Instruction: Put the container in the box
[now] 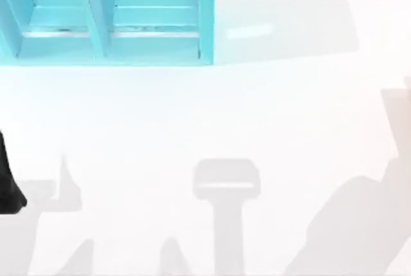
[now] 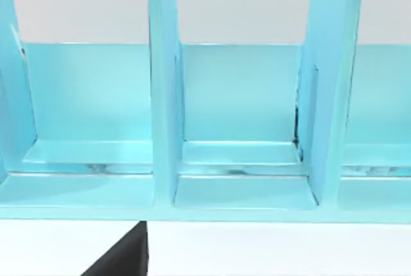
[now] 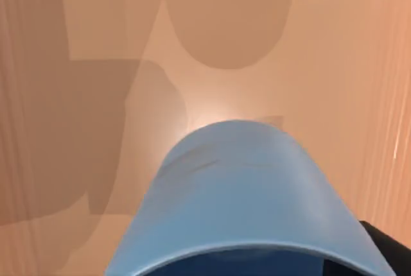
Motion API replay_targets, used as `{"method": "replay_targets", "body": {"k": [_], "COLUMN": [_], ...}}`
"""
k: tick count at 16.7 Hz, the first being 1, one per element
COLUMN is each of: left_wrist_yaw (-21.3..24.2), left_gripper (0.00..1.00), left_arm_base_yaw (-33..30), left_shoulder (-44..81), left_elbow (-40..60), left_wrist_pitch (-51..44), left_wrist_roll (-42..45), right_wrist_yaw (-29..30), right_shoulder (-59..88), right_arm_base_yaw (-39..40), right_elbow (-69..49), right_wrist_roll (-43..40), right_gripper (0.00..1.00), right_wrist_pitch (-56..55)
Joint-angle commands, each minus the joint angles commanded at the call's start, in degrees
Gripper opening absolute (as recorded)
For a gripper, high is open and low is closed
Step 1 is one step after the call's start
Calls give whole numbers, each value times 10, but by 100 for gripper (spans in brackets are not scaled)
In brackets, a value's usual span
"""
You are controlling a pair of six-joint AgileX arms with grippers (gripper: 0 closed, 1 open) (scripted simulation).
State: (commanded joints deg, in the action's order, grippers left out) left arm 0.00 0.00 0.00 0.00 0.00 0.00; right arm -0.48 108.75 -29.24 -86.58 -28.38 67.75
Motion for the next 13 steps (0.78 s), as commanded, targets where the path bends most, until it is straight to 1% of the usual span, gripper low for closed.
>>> {"method": "replay_targets", "body": {"k": [11, 12, 13], "left_wrist_yaw": [0, 0, 0], "left_gripper": [100, 100, 100], "left_arm_base_yaw": [0, 0, 0], "left_shoulder": [0, 0, 0], "left_elbow": [0, 0, 0], "left_wrist_pitch": [0, 0, 0], "left_wrist_roll": [0, 0, 0], "right_wrist_yaw": [0, 0, 0], "right_shoulder": [0, 0, 0], "right_arm_base_yaw": [0, 0, 0], "right_elbow": [0, 0, 0], "right_wrist_roll": [0, 0, 0], "right_gripper": [98, 100, 100], "right_wrist_pitch": [0, 0, 0]}}
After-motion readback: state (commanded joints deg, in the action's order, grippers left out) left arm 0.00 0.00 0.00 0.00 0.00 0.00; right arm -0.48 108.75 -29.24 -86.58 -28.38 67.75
